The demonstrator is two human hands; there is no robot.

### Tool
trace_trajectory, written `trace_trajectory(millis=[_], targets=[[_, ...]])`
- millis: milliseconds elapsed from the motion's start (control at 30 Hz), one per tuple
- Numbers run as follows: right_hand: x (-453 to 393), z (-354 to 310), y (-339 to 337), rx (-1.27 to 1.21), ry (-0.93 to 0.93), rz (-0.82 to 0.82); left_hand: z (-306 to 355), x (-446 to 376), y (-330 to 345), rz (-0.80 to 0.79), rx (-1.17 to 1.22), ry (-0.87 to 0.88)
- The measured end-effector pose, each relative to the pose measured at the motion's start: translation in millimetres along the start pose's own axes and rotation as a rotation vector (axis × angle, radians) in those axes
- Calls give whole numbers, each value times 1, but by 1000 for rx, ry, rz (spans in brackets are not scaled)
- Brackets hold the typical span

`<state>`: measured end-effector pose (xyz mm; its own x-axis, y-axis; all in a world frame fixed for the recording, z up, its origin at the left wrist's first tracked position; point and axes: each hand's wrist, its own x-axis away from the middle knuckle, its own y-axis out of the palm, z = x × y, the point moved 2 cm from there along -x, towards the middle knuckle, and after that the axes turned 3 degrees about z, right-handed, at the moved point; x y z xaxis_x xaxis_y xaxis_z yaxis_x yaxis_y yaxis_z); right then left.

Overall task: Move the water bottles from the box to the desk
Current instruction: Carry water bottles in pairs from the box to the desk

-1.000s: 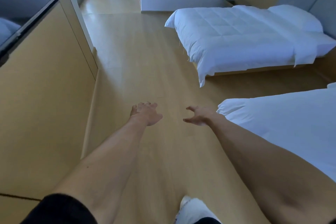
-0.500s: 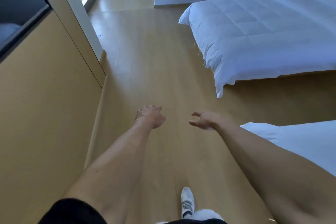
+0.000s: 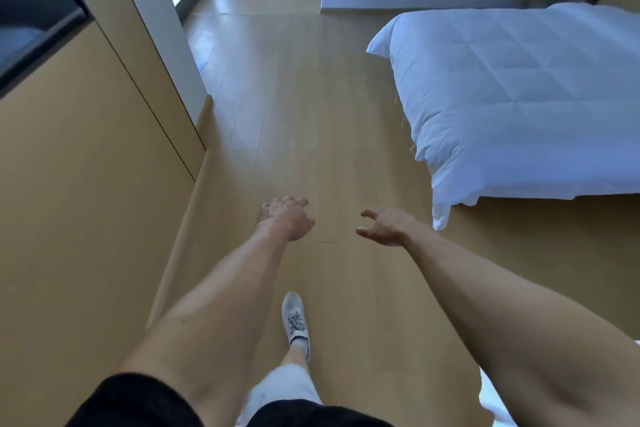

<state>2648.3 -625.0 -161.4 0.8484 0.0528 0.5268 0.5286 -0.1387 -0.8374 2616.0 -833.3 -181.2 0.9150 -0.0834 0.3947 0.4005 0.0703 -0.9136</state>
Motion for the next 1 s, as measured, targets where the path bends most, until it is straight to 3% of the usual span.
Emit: trace_trajectory(millis=[533,1000], targets=[[-288,-48,-181,-49,94,54,-48,-307,-149,-4,68,106],[-525,-24,-307,-7,72,79,-35,-560,-235,-19,-4,97]])
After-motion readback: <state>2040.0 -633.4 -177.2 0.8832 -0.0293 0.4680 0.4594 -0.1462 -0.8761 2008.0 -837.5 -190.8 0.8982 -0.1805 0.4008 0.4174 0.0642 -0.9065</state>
